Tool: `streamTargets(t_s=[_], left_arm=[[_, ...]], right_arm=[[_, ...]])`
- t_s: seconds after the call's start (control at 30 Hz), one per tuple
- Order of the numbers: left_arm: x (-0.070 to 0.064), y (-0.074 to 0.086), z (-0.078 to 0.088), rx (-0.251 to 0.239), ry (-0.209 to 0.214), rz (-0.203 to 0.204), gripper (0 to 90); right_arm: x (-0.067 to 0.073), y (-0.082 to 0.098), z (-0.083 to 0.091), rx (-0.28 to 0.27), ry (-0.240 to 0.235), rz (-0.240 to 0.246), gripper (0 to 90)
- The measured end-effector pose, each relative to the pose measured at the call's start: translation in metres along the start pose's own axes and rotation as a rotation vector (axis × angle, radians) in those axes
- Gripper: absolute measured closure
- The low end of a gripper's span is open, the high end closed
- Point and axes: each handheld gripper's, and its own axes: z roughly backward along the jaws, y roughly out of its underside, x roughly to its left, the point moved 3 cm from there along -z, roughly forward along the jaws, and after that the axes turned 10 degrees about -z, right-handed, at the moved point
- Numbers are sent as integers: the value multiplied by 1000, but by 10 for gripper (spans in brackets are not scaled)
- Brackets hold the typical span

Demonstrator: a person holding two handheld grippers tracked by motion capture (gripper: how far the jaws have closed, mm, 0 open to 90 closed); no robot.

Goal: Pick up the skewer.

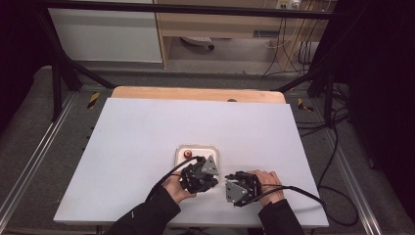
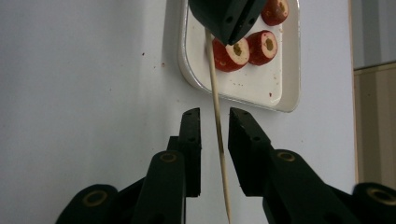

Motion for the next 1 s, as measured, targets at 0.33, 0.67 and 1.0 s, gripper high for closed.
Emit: streamTargets(t_s=[0.33,0.67,1.0], left_arm=[[-1,0,-2,6,9,-5,883],[2,2,-2,14,17,11,856],[10,9,-2,120,67,72,769]], right_arm=[[1,1,0,11,0,68,874],[1,1,2,15,15,119,888],[0,-9,0,124,76,270,888]])
